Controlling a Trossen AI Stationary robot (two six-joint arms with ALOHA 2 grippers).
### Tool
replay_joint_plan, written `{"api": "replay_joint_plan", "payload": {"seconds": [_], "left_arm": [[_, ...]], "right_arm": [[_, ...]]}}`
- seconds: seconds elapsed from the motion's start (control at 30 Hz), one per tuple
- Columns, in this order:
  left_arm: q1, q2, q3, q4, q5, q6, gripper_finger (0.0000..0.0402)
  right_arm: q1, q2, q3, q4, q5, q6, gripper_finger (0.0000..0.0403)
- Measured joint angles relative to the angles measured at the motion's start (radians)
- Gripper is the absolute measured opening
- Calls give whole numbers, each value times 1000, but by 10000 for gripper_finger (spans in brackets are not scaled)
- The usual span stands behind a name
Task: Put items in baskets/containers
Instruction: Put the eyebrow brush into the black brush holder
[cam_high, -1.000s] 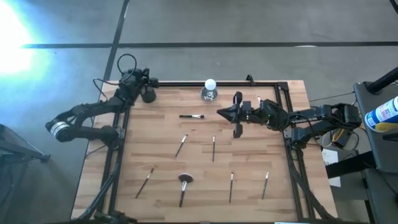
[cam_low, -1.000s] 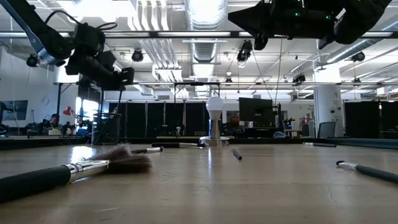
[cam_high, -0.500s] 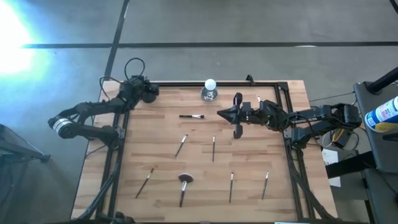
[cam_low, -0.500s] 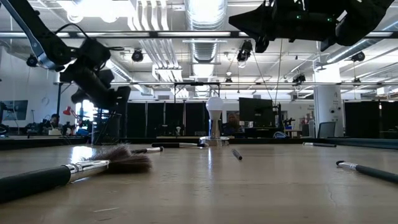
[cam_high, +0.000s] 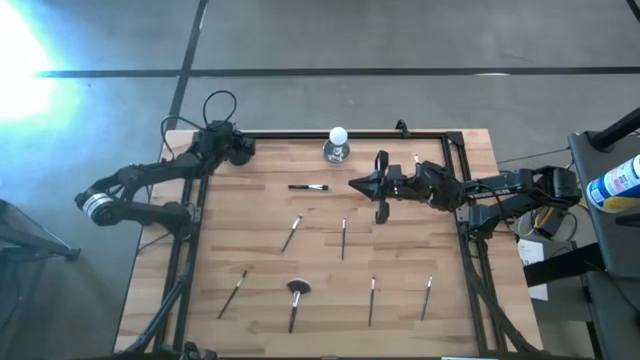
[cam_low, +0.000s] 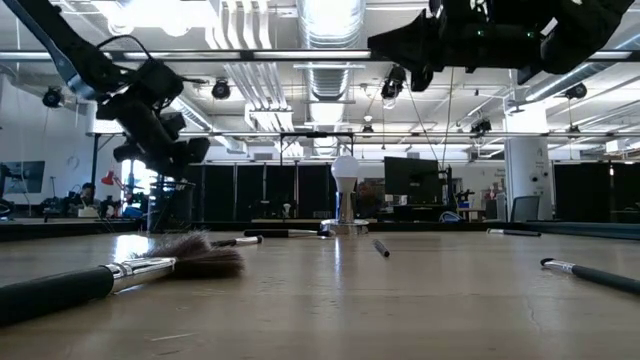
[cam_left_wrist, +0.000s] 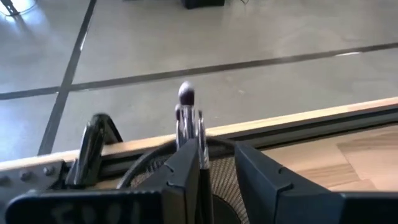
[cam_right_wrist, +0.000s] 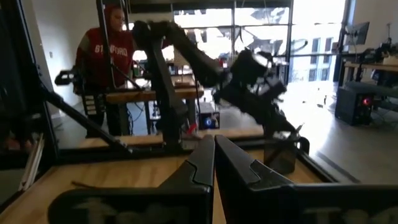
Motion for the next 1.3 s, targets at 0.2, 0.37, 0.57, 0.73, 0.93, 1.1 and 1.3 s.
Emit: {"api": "replay_joint_plan", "payload": {"seconds": [0.2, 0.37, 0.57, 0.73, 0.93, 1.1, 1.3], "left_arm": [[-58, -111, 98, -237, 58, 40, 80], [-215, -210, 135, -377, 60, 37, 29], [-515, -250, 166, -546, 58, -69, 2], [-784, -194, 226, -698, -35, -312, 0], [-1055, -64, 311, -874, -113, -650, 0], [-1211, 65, 408, -1055, -110, -918, 0], [-1335, 183, 506, -1201, -3, -1189, 1]], "right_arm": [[2, 0, -78, -10, 0, -22, 8], [3, 0, -200, 156, 0, 0, 8], [2, 0, -341, 383, 0, 20, 8], [2, 0, -393, 449, -2, 17, 8], [3, 0, -405, 465, -11, 17, 8], [3, 0, -405, 465, -37, 14, 8], [4, 0, -405, 463, -60, 19, 8]]}}
